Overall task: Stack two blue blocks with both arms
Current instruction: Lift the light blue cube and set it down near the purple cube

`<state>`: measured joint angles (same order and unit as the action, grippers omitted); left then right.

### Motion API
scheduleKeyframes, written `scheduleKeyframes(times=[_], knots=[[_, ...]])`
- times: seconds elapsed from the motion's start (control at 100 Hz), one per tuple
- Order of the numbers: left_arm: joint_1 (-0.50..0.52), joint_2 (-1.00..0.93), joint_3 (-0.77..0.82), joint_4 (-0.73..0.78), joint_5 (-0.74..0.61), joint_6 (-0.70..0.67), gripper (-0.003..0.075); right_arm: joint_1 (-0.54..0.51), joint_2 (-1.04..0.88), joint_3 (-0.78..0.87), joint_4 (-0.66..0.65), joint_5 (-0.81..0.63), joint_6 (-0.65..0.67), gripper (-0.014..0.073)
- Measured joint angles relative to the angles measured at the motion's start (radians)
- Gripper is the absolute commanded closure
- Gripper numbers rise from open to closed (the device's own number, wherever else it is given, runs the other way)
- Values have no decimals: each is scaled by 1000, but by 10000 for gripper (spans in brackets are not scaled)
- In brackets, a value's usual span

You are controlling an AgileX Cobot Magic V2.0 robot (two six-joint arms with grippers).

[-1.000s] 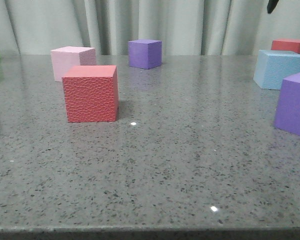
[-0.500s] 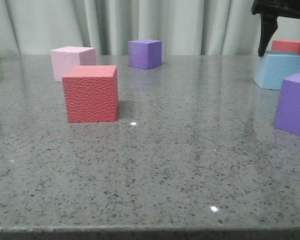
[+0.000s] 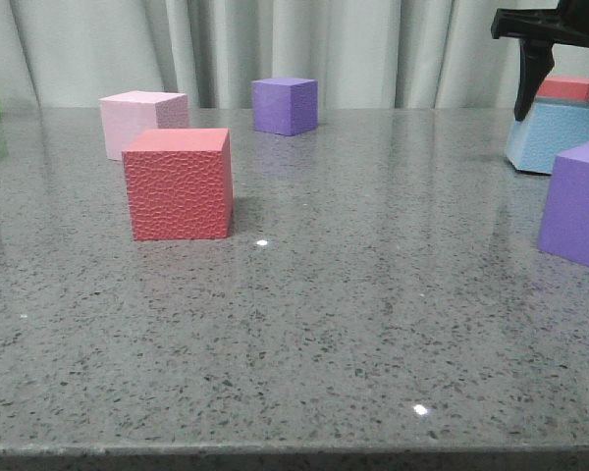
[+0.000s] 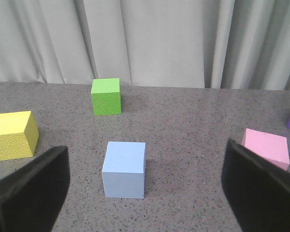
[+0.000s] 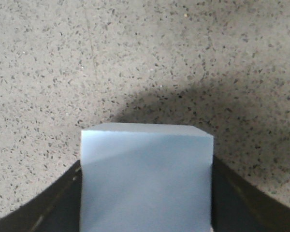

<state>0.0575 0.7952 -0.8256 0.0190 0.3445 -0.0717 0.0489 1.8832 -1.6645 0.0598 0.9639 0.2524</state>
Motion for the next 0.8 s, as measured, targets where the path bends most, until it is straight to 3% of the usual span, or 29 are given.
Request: scheduleKeyframes(times=[0.29, 0.53, 0.8], knots=[[0, 0, 0, 0, 0, 0, 101, 30, 0, -114, 6, 84, 0, 163], [0, 0, 0, 0, 0, 0, 101, 173, 0, -295, 18, 140, 12, 163], [0, 0, 0, 0, 0, 0, 101, 317, 6, -351, 25, 146, 81, 163]])
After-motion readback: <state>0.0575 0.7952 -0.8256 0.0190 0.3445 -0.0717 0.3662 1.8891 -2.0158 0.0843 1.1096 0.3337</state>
